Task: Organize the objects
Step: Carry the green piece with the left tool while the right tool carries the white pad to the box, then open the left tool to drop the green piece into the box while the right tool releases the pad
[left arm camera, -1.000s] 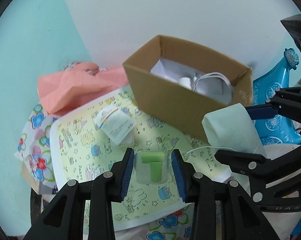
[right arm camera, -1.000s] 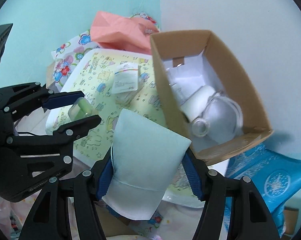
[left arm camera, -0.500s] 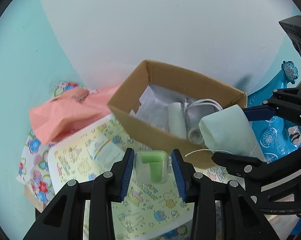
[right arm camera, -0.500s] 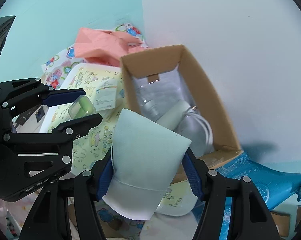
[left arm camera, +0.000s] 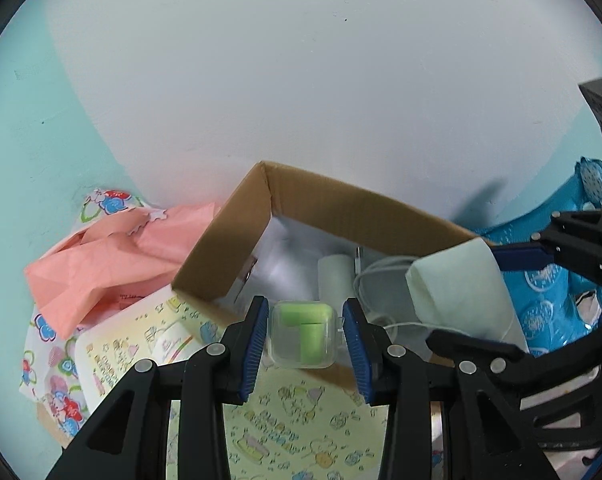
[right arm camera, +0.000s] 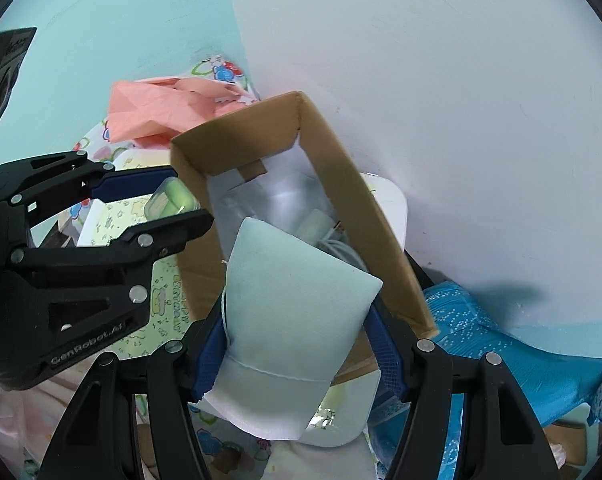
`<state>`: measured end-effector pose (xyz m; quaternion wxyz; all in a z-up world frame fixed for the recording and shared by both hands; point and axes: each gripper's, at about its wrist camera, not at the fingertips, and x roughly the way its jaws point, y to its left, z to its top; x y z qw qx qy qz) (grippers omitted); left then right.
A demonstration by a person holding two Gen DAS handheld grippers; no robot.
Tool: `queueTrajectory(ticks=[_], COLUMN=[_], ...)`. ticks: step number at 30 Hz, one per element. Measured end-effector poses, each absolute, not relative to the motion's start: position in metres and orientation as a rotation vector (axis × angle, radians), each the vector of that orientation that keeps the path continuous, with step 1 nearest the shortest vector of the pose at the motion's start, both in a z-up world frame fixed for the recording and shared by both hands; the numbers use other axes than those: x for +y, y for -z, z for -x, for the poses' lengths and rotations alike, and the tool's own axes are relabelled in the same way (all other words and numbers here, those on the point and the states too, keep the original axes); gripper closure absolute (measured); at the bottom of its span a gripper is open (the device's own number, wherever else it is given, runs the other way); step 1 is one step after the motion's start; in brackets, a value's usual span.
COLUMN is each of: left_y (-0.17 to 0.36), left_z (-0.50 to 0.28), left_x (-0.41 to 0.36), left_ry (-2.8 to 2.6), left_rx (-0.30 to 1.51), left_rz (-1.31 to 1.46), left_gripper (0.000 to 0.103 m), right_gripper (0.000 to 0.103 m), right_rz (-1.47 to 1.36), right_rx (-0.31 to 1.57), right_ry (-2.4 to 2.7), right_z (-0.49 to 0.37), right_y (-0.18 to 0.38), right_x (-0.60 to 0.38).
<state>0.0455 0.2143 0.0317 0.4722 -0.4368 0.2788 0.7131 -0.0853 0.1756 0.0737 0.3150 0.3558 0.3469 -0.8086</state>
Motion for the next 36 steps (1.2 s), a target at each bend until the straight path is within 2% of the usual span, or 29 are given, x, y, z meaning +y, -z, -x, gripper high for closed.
queueTrajectory(ticks=[6,17,18,21,23,25,31,36], left_y=[-0.023,0.0,0.002,0.003,0.002,0.001,-0.005,-0.003], left_z=[-0.036,-0.028,-0.029,-0.029,-0.028,-0.024,-0.022,-0.026], left_x=[0.229,0.24,0.24,0.239,0.237,0.234,0.227,0.225], left_ry=[-1.733,-1.714,-1.714,-1.71,-1.73,-1.758,-1.807,-1.828], left_rx=[0.641,0.706,0.714,0.716,0.717,0.722,0.74,0.786], left_rz=[1.092,1.107,1.104,1.096,1.087,1.09,1.074,1.082], left_gripper=[0.064,0.063,0.058,0.032,0.024,0.01,0.001,0.0], right_gripper=[0.036,0.036,0.036,0.036,0.036,0.036,0.036,0.035], right_rz=[-0.945,-0.97,-0.971,-0.969,-0.973,-0.977,-0.976,-0.976], right_rx=[0.91,0.887,0.888,0.898,0.893,0.89,0.888,0.869], right_ry=[2.146,2.153,2.153,2.149,2.151,2.152,2.154,2.157], right_z=[0.099,0.117,0.118,0.117,0.117,0.117,0.118,0.118], right_y=[-0.079,-0.081,-0.08,-0.08,-0.081,-0.08,-0.08,-0.081], right_x=[0.178,0.176,0.176,0.174,0.175,0.174,0.174,0.172])
